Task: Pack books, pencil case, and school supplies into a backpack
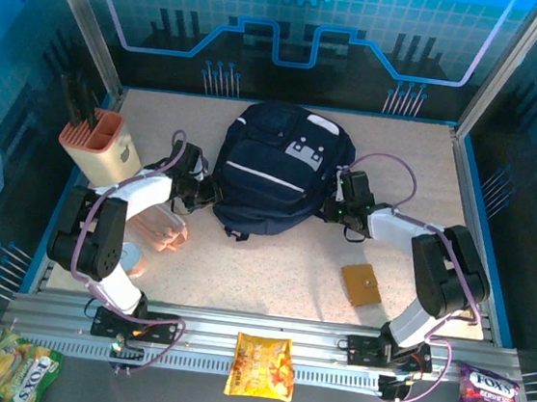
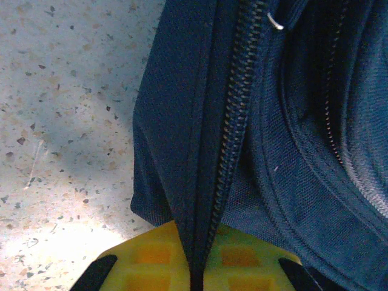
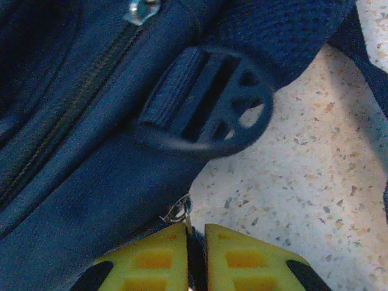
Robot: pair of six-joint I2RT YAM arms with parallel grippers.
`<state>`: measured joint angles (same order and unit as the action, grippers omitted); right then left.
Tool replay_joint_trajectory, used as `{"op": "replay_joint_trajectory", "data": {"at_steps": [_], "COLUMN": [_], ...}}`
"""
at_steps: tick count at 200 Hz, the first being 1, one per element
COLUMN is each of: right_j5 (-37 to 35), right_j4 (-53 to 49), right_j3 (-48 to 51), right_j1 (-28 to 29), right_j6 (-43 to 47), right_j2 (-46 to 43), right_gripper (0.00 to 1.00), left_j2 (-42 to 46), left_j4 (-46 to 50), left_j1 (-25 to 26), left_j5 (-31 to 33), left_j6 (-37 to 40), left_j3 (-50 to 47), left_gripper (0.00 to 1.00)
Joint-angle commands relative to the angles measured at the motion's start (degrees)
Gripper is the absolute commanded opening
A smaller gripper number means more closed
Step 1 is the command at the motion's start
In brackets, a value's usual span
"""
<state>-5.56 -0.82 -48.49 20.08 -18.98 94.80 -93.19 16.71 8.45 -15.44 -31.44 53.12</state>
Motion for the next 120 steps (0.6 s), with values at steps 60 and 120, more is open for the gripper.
{"op": "replay_joint_trajectory", "data": {"at_steps": [60,120], "right_j5": [-3.65,5.78], "right_j4": [-1.03,-1.09], "right_j3": [-6.53,2.14], "right_j1": [-5.05,-3.16], "right_j6": [-2.53,-10.26], "right_j2": [1.58,-13.19], "right_gripper": [0.29,0.63], "left_j2": [0.71,7.36], "left_j4": [5.46,9.05], "left_j1": [-1.69,0.63], "left_j5": [-0.76,-1.11], "left_j6": [3.38,4.26], "left_j3": [0.76,0.89], "left_gripper": [0.0,0.38]}}
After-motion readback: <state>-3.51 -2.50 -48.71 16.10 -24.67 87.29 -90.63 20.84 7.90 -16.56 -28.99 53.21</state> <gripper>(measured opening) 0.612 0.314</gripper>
